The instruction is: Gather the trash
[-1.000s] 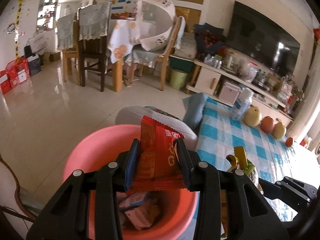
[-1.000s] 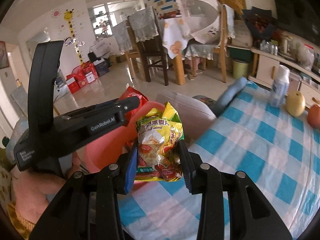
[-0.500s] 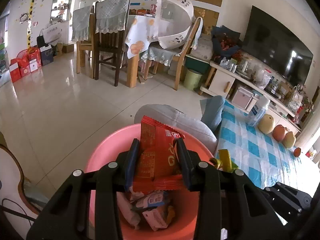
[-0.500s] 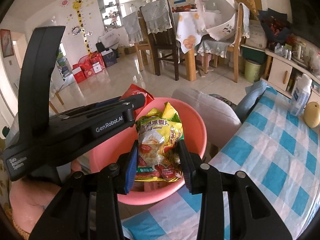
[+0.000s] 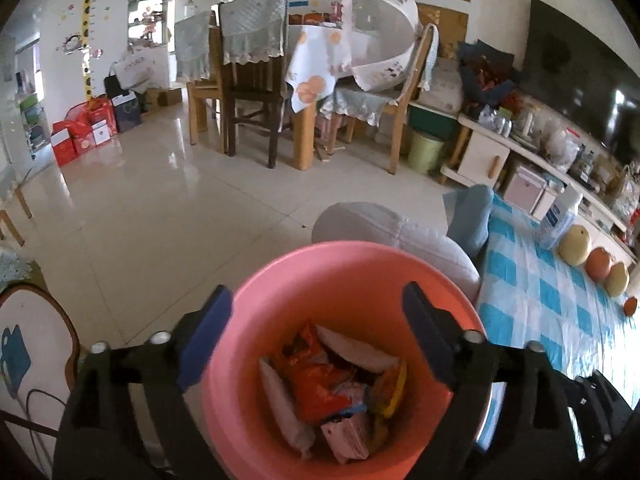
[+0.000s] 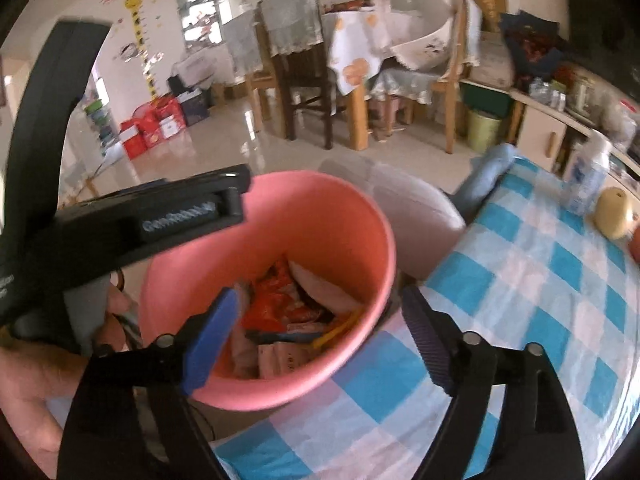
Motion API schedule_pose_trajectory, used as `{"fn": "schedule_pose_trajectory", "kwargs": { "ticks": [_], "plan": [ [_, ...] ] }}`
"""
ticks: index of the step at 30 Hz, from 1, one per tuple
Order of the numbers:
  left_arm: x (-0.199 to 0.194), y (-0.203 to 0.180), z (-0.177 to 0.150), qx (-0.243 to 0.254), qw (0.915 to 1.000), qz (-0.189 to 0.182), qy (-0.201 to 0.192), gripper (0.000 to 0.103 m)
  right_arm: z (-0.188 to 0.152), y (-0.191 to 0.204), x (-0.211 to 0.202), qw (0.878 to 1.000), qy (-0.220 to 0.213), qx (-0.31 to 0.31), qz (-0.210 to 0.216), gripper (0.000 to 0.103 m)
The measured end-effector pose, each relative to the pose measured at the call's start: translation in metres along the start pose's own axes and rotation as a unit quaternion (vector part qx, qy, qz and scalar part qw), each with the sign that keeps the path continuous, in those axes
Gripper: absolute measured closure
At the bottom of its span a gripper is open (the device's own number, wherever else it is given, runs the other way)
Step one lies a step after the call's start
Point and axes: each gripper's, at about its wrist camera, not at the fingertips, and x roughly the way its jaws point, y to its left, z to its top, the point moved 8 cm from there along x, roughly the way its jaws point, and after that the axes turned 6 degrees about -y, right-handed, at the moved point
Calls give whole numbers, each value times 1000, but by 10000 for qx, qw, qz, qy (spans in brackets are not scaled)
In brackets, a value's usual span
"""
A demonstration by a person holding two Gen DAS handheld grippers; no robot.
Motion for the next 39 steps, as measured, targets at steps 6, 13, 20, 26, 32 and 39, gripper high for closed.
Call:
{"fn": "schedule_pose_trajectory", "kwargs": {
  "ticks": [6, 13, 20, 26, 32, 39],
  "plan": [
    [-11, -9, 10, 56, 9996, -26, -271, 6, 7, -32, -27, 9987, -245, 167, -410, 13],
    [-24, -39, 14, 251, 9974, -326, -589, 5, -12, -65, -50, 9961, -233, 281, -803, 12],
    [-42, -75, 10, 783, 9914, -378, -980, 4, -41, -96, -73, 9926, -144, 497, -1095, 12],
    [-54, -100, 5, 960, 9865, -535, -1211, 4, -57, -117, -95, 9895, -165, 674, -1271, 12],
    [-60, -132, -8, 1212, 9829, -810, -1129, 4, -72, -138, -117, 9859, -205, 852, -1428, 12],
    [-76, -175, -39, 1730, 9726, -1223, -962, 4, -92, -164, -142, 9806, -256, 1089, -1610, 12]
  ]
}}
